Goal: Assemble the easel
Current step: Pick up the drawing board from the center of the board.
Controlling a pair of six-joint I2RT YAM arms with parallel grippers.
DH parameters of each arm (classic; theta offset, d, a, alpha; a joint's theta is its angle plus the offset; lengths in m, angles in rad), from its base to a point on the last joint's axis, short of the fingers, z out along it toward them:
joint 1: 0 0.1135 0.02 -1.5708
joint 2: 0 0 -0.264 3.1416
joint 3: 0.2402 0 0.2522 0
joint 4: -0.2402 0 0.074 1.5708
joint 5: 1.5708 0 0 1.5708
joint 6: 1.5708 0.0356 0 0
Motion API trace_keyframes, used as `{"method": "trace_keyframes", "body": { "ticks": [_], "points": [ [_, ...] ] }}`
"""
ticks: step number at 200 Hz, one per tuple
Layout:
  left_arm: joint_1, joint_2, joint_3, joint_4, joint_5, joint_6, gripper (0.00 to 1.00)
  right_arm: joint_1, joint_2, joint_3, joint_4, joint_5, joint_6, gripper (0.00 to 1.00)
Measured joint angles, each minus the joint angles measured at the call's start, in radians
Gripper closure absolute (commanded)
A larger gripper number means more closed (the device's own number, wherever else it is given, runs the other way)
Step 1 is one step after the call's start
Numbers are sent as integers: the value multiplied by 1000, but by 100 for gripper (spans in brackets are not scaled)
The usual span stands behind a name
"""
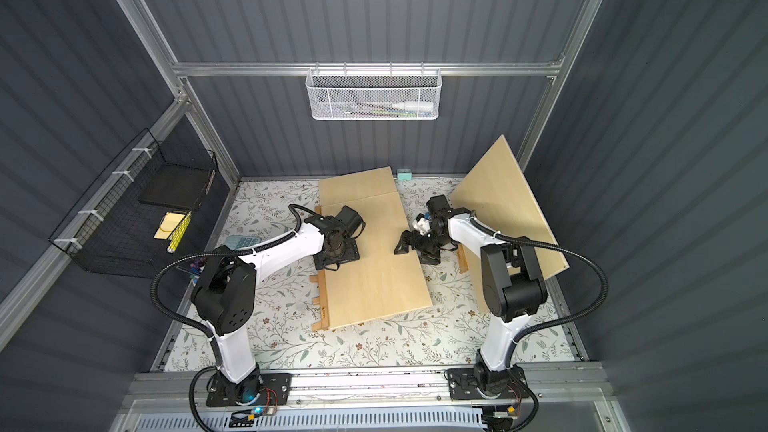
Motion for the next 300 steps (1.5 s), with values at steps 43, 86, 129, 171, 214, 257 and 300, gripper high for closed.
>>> {"method": "trace_keyframes", "body": {
  "ticks": [43,86,129,171,214,257,300],
  "points": [
    [1,0,-36,63,0,-3,36,-2,-15,1,42,-109,-3,8],
    [1,-9,-60,120,6,-3,34,15,-85,66,97,-251,-3,8],
    [1,-33,-82,134,-18,0,31,2,-89,96,32,-188,-23,7],
    [6,-152,-119,110,-117,-8,23,-14,-89,22,-164,-64,-77,6],
    [84,-238,-159,107,-140,-8,15,-14,-68,-68,-257,-53,-97,7],
    [178,-233,-204,145,-105,35,15,-13,10,-108,-232,-109,-97,7],
    [177,-233,-307,266,-52,68,18,-2,55,-109,-200,-188,-106,7]
  ]
}}
